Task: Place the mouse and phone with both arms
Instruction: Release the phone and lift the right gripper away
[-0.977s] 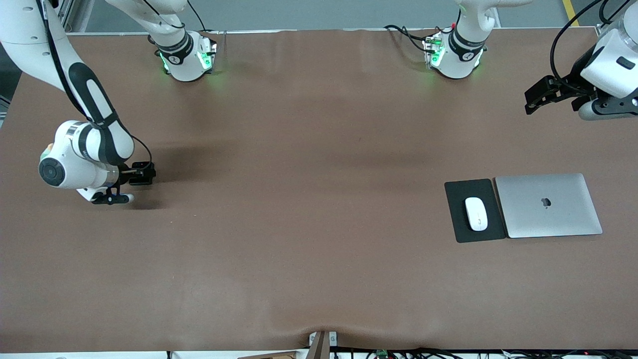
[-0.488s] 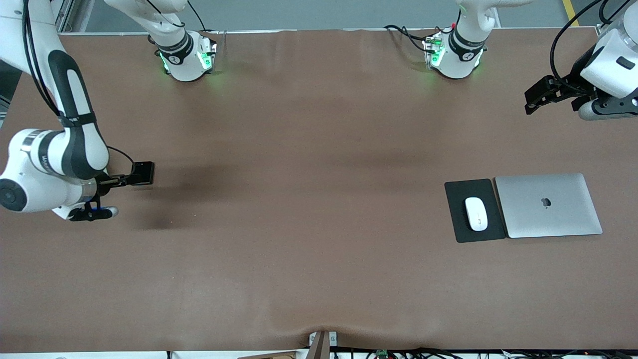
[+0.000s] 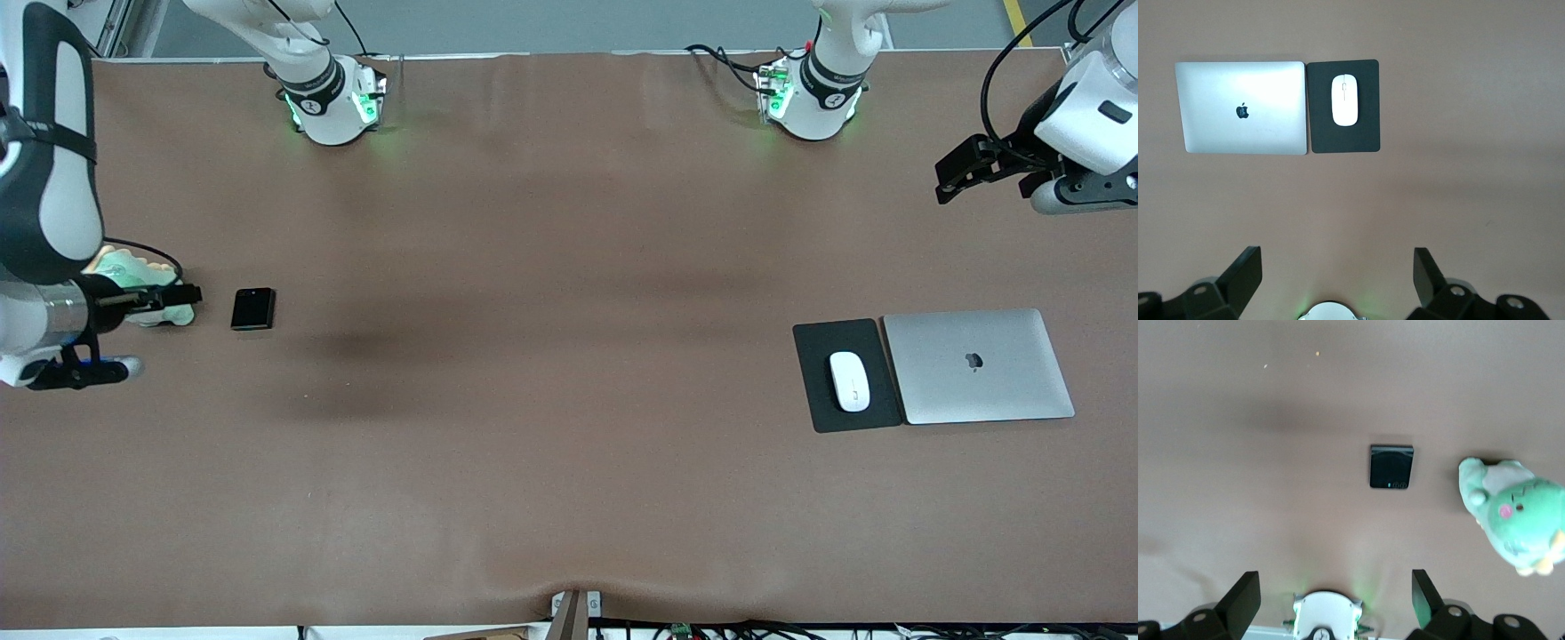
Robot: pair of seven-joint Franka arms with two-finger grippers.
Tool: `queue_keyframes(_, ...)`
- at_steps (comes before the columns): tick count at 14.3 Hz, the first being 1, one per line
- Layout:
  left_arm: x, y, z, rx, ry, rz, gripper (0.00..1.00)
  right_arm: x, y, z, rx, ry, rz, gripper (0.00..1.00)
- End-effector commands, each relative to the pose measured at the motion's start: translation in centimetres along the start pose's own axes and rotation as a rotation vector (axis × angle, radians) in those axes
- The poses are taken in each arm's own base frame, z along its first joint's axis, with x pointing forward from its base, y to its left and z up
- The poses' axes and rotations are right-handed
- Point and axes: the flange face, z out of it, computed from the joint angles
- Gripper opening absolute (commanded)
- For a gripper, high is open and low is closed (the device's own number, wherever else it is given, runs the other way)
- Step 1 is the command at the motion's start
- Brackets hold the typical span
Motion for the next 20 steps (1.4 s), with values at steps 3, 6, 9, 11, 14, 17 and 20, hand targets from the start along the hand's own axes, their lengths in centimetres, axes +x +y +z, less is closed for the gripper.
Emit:
queue_keyframes(3,-0.7,0.3,-0.7,-0.010,0.007,0.006,1.00,-4.7,-1.4,-6.4,-0.028,0.067,0.006,1.00)
queue_keyframes(6,-0.8,0.6,-0.6,-0.010,0.006,0.006,1.00,-6.5,-1.9,-7.4,-0.036,0.047,0.003,1.00)
queue_keyframes(9,-0.9,0.5,-0.6,-0.010,0.006,0.004,1.00,-6.2,-2.6,-7.5,-0.043,0.059,-0.007,1.00)
queue_keyframes(11,-0.8,0.0,-0.7,-0.011,0.007,0.006,1.00,-6.0,-3.4,-8.0,-0.055,0.079,-0.021,1.00)
queue_keyframes(14,-0.7,-0.5,-0.6,-0.012,0.005,0.001,1.00,-6.6,-2.1,-10.1,-0.058,0.150,-0.003,1.00)
queue_keyframes(17,-0.6,-0.6,-0.5,-0.014,0.005,-0.001,1.00,-6.6,0.8,-11.0,-0.057,0.218,0.030,1.00)
queue_keyframes(20,-0.6,-0.5,-0.5,-0.014,0.003,0.000,1.00,-6.8,1.3,-13.0,-0.084,0.343,0.044,1.00)
